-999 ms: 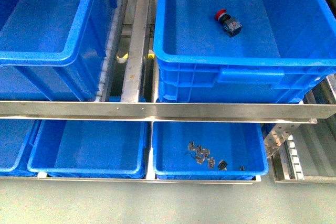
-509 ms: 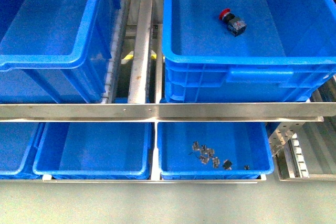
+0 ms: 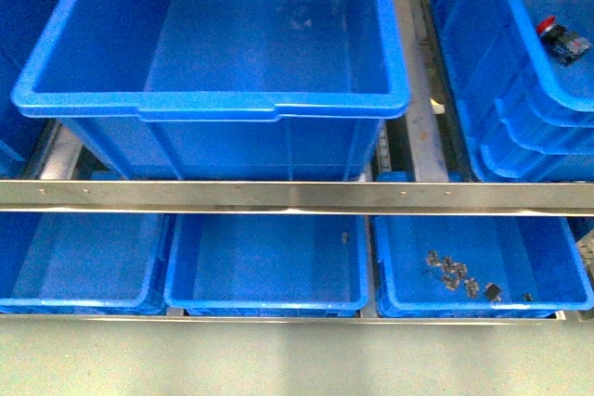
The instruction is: Pick red and yellow buttons and place in box
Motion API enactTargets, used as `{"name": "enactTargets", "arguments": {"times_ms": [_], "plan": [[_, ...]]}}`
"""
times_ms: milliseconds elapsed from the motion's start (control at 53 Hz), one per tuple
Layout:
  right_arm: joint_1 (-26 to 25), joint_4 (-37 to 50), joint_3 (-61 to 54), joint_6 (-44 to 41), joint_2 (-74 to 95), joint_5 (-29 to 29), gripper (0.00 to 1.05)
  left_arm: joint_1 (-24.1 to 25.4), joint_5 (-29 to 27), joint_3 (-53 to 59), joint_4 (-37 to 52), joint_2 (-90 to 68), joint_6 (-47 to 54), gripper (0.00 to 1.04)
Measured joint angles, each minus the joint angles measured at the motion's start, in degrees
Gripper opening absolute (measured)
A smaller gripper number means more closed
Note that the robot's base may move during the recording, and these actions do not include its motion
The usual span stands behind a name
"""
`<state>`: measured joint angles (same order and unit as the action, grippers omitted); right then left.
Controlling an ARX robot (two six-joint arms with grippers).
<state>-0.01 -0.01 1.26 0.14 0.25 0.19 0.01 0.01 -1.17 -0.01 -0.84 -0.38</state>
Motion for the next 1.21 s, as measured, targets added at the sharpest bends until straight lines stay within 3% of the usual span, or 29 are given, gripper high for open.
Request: {"name": "enactTargets", "arguments": {"times_ms": [1075, 1169, 1207], "plan": [[0.0, 0.0, 0.0, 0.0, 0.0, -0.2, 0.98, 0.0, 0.0, 0.0, 0.0, 0.0, 0.0, 0.97], [0.0, 0.0, 0.0, 0.0, 0.0, 0.0, 0.98, -1.8, -11.7, -6.8, -13.5, -11.2, -9.4, 0.97], [0.0, 0.0, 0.0, 0.0, 0.0, -0.2, 0.98, -1.0, -14.0, -9.6, -13.8, -17.3, -12.3, 0.97]]}}
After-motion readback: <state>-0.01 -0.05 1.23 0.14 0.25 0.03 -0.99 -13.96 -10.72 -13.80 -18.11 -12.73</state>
